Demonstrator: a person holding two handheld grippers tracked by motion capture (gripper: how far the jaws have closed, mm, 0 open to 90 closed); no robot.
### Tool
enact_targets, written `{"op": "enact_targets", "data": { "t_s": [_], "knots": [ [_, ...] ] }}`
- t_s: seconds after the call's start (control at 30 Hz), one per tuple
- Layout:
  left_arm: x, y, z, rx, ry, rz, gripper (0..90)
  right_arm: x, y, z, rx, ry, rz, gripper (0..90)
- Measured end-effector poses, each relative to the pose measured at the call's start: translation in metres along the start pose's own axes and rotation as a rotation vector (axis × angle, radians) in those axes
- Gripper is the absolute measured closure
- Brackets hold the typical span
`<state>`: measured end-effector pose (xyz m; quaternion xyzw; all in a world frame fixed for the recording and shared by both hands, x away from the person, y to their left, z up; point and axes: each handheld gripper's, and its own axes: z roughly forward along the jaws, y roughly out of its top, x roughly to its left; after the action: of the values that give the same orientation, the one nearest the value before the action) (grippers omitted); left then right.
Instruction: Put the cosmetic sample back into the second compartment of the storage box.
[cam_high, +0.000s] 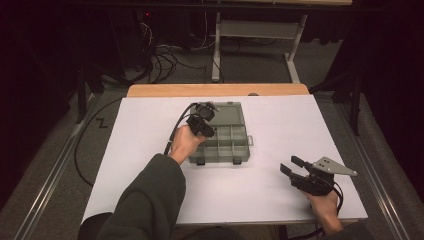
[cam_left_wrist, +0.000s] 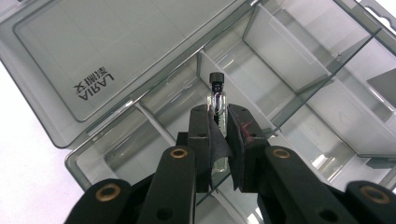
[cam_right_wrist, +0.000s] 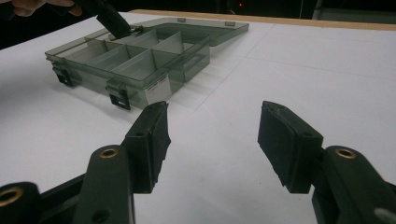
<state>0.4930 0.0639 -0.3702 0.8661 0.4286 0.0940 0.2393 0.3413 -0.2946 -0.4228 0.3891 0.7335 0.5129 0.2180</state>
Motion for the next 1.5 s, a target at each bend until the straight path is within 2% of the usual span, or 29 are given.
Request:
{"op": "enact_targets", "data": {
  "t_s": [1.0, 1.27, 1.5],
  "knots": [
    [0.0, -0.01, -0.014, -0.009, 0.019, 0.005, 59.5, -0.001, 0.0, 0.002, 0.002, 0.001, 0.005, 44.5],
    [-0.003, -0.017, -0.024, -0.022, 0.027, 0.026, 58.5, -0.001, 0.0, 0.003, 0.005, -0.004, 0.005, 44.4],
    [-0.004, -0.021, -0.028, -0.028, 0.024, 0.029, 56.8, 0.0, 0.001, 0.003, 0.004, -0.002, 0.003, 44.4]
  ]
}}
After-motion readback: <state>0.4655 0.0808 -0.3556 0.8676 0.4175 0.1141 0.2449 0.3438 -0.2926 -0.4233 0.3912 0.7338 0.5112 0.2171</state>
